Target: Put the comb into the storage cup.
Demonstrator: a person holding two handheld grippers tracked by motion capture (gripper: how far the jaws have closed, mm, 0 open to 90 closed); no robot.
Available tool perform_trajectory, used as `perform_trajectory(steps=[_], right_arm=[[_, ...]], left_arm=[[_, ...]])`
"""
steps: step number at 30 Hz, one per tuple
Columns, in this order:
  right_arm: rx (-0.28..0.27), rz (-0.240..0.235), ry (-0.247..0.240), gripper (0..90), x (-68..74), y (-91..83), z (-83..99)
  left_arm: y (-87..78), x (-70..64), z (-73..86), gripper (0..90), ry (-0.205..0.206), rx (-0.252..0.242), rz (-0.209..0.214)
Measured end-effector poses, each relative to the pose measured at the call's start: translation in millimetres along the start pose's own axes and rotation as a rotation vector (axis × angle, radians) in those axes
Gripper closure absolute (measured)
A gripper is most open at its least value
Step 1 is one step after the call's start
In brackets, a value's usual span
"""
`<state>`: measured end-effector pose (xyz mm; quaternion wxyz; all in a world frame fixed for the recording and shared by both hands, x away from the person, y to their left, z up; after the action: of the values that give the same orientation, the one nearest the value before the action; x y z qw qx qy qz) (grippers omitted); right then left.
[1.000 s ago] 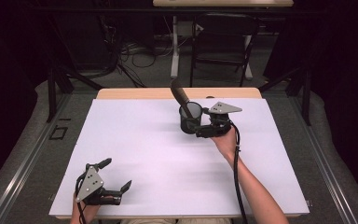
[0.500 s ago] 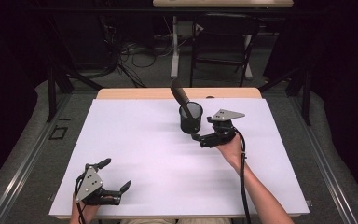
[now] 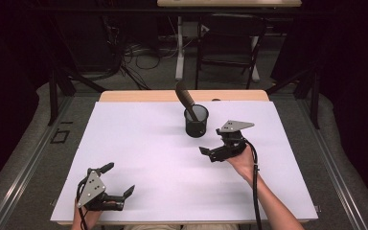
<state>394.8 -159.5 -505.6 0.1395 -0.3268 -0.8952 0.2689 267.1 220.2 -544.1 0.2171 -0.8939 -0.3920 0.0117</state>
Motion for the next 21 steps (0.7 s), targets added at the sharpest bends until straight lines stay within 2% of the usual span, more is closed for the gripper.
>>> perform_trajectory(steps=[6, 10, 21], right_arm=[[0.028, -0.007, -0.014, 0.0, 7.3, -4.9, 8.5], [0.04, 0.01, -0.037, 0.0, 12.1, -8.7, 15.0], [0.034, 0.012, -0.06, 0.0, 24.7, -26.9, 26.2]], left_arm=[[-0.5, 0.0, -0.1, 0.6, 0.003, -0.001, 0.0], [-0.9, -0.6, -0.4, 0.6, 0.002, -0.004, -0.001], [-0.6, -0.8, -0.3, 0.6, 0.002, -0.001, 0.0]])
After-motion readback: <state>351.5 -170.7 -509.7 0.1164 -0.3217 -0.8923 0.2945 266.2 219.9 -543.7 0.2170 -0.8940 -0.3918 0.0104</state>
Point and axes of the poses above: each handheld gripper's, and its own axes: y roughly forward along the jaws, z roughly out of its underside, x roughly to its left, the point moved 3 cm from there along y, roughly forward along the jaws, and after that the axes turned 5 degrees about x, right-handed, at the moved point
